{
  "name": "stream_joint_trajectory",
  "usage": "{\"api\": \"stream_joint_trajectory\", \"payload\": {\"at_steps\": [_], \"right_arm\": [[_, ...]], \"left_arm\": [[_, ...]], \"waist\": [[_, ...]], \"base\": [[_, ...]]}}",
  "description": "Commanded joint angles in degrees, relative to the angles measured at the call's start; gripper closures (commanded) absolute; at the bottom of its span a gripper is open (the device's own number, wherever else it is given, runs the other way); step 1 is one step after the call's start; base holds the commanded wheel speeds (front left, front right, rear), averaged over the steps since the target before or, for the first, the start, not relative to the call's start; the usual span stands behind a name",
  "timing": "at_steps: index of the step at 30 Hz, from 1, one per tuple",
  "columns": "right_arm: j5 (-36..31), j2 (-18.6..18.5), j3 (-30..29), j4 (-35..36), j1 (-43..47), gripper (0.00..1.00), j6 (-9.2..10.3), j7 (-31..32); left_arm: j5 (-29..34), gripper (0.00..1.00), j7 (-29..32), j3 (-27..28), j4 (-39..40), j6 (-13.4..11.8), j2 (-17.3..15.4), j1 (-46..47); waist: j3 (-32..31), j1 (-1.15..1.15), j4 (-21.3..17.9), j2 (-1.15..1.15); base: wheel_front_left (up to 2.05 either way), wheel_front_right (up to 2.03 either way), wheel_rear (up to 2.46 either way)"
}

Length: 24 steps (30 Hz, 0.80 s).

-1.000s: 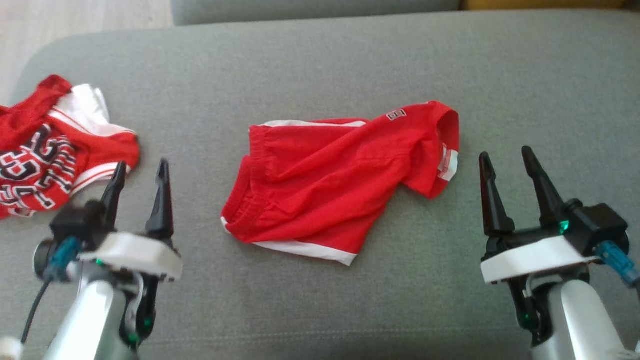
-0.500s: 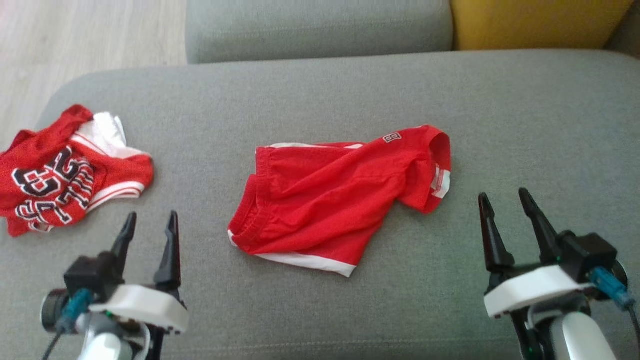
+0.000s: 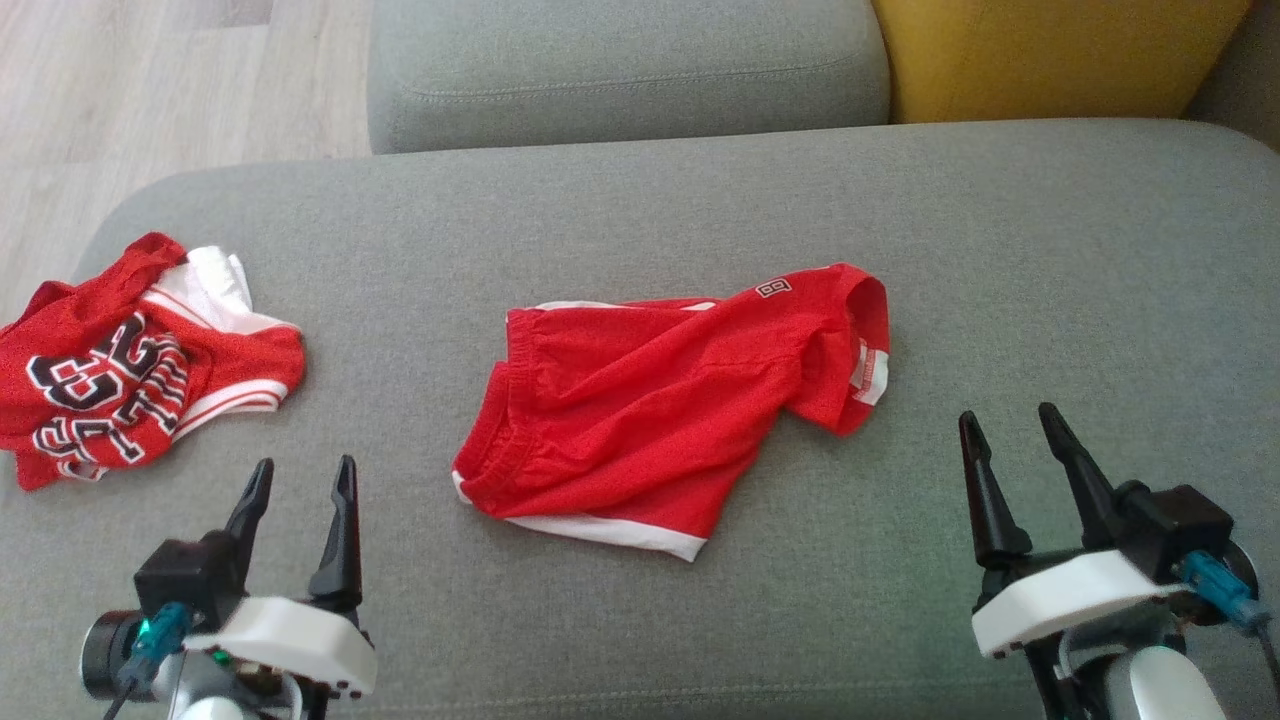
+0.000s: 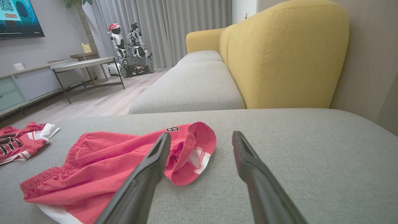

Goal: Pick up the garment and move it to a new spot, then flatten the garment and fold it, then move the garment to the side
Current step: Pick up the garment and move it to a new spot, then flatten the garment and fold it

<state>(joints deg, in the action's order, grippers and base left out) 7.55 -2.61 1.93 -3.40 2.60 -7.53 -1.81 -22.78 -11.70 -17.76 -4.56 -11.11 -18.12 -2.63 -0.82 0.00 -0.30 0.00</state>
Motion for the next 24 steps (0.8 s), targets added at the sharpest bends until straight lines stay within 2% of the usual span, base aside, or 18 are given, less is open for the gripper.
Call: {"api": "stream_joint_trajectory", "payload": {"at_steps": [1,18,24], "right_arm": [[0.2,-0.3,1.4,2.4,-1.7,0.0,0.04,0.0],[0.3,-0.3,1.3,2.5,-2.0,0.0,0.04,0.0],[0.2,-0.3,0.9,3.7,-3.0,0.0,0.04,0.0]], "left_arm": [[-0.1,0.0,-0.1,2.4,2.0,-0.3,-1.5,2.0],[-0.5,0.0,-0.2,2.0,1.8,-0.7,-1.6,2.7],[-0.6,0.0,1.0,0.9,1.7,0.9,-1.4,7.8]], "waist": [[0.0,0.0,0.1,0.0],[0.5,0.0,0.6,0.0],[3.1,0.0,0.8,0.0]], "base": [[0.0,0.0,0.0],[0.0,0.0,0.0],[0.0,0.0,0.0]]}}
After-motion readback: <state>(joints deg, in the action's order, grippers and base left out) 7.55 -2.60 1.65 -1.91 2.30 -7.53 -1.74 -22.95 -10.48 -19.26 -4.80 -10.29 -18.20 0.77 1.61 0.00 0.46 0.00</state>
